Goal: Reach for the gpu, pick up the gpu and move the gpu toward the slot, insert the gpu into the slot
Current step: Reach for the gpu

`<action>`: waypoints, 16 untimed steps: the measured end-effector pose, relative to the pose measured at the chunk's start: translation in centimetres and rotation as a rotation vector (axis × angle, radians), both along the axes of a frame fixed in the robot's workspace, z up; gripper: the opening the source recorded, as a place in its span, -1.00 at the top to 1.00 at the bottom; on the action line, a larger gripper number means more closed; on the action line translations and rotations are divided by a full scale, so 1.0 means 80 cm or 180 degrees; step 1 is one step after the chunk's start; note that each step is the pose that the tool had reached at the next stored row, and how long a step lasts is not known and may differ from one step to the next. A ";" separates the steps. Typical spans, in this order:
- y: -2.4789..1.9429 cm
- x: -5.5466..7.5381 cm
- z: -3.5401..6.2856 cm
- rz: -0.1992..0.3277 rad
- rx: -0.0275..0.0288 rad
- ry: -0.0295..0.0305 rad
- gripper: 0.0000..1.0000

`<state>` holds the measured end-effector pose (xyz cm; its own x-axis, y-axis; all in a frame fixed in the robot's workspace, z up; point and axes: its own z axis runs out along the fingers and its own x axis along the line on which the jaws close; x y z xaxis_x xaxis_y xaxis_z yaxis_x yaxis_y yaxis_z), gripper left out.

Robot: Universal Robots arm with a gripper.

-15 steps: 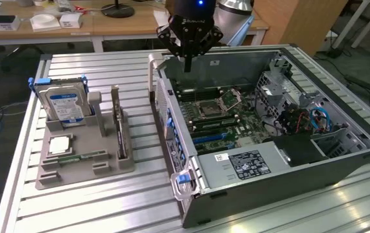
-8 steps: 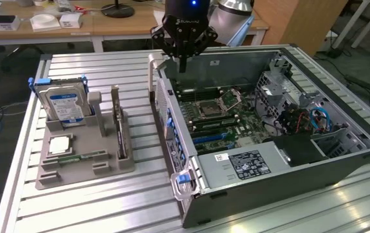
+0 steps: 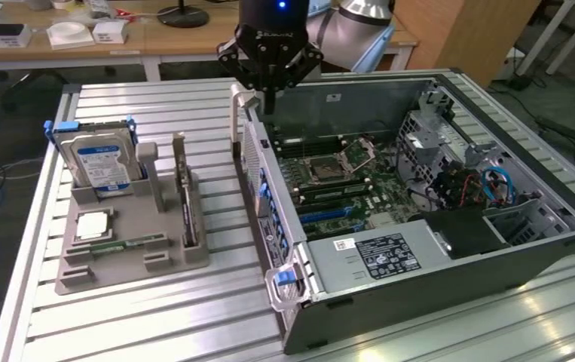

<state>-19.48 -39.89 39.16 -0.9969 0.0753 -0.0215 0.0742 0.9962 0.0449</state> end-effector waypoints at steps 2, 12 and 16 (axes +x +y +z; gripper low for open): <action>0.0000 -0.010 0.000 0.0000 0.0000 0.0001 0.80; 0.0000 -0.045 -0.002 0.0000 0.0000 0.0028 0.80; 0.0000 -0.058 -0.003 0.0000 0.0000 0.0037 0.80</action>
<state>-24.11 -39.88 38.88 -0.9971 0.0754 -0.0099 0.0749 0.9962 0.0441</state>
